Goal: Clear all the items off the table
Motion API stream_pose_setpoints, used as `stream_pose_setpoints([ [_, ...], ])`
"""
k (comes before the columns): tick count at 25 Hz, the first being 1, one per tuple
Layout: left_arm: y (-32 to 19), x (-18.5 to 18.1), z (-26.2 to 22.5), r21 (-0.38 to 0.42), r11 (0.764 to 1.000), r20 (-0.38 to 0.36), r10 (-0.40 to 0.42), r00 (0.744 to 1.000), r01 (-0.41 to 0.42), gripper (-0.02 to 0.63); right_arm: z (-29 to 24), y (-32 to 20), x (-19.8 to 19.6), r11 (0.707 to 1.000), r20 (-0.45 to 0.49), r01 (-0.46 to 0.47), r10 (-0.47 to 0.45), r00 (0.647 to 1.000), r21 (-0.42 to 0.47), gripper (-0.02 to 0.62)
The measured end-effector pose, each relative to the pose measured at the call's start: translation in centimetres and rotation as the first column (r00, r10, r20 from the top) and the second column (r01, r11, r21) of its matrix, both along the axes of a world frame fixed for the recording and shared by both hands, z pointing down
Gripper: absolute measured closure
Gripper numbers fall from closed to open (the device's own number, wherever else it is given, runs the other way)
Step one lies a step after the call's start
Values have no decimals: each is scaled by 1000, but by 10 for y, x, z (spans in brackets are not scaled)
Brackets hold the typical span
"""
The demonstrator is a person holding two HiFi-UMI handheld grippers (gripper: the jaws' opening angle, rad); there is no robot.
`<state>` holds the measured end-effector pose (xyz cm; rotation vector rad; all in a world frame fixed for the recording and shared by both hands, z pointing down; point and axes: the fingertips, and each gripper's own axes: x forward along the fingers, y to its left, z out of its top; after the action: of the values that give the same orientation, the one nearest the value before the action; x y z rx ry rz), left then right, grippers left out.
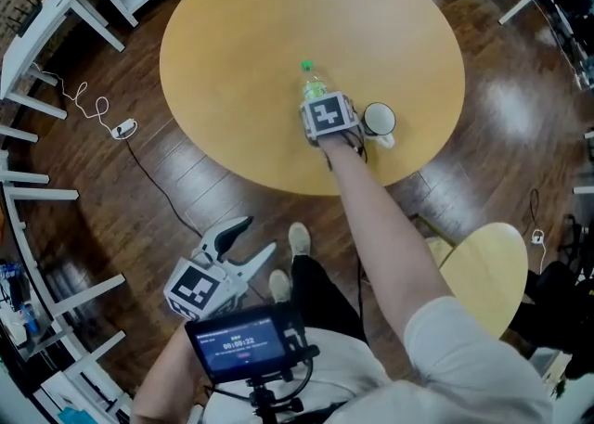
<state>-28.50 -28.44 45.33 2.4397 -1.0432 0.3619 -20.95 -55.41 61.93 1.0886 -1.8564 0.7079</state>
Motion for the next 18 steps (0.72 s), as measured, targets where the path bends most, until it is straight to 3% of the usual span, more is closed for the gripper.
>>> stream_pose_setpoints([
  [5,2,-8,0,-9,1000,-19,-29,999,29,364,15,8,10,999,-23,10,-11,1000,-48,241],
  [11,-2,-13,2,-12,1000,-27,-25,999,25,364,11,17,14,999,-29,-12,11,1000,-40,241],
  [18,-2,-2,2,-11,1000,-33,4,999,-4,364,-18,12,4,996,24,32,-34,999,85,241],
])
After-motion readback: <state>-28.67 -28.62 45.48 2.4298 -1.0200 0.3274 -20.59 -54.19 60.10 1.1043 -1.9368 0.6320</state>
